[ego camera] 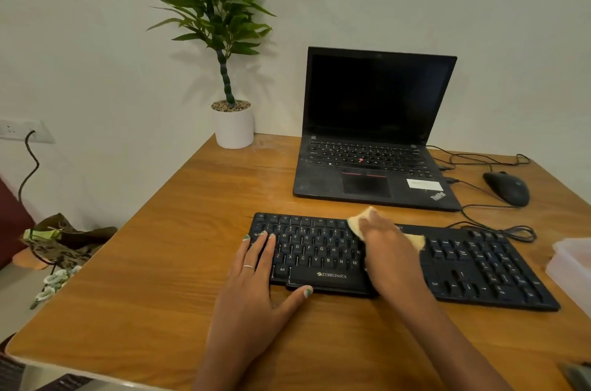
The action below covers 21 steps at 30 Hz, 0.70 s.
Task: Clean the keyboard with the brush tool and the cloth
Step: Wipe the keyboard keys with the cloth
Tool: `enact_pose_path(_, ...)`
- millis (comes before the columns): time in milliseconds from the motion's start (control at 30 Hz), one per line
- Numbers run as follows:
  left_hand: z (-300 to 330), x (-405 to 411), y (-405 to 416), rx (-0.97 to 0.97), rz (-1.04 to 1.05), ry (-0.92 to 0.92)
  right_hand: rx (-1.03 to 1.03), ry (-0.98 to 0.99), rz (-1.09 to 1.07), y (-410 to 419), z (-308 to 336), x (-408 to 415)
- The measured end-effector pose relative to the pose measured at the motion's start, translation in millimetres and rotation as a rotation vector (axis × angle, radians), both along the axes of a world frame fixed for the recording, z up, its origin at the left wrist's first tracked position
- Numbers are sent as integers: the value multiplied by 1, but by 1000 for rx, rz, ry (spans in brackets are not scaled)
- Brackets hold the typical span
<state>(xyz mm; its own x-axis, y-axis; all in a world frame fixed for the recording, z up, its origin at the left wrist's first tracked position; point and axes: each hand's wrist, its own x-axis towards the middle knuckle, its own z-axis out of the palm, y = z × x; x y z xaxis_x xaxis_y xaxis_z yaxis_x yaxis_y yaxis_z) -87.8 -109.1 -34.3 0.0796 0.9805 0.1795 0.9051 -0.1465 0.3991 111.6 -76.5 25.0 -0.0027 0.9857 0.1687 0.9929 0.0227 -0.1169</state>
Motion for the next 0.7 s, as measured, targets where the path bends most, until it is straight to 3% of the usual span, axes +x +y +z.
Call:
enact_pose_path(100, 0, 0, 0, 5, -4, 19, -68, -52, -114, 4, 4, -3)
enact_pose_path(233, -2, 0, 1, 29, -1, 21, -46, -157, 123, 11, -1, -41)
enact_pose_path(333, -3, 0, 1, 37, 4, 16, -5, -104, 302, 11, -5, -54)
enact_pose_path(433, -1, 0, -1, 27, 0, -16, 4, 45, 202, 7, -2, -27)
enact_pose_path(600, -2, 0, 0, 16, -4, -41, -4, -13, -163, 0, 9, 21)
enact_pose_path(700, -1, 0, -1, 9, 3, -52, -47, -95, -87, 6, 5, -5)
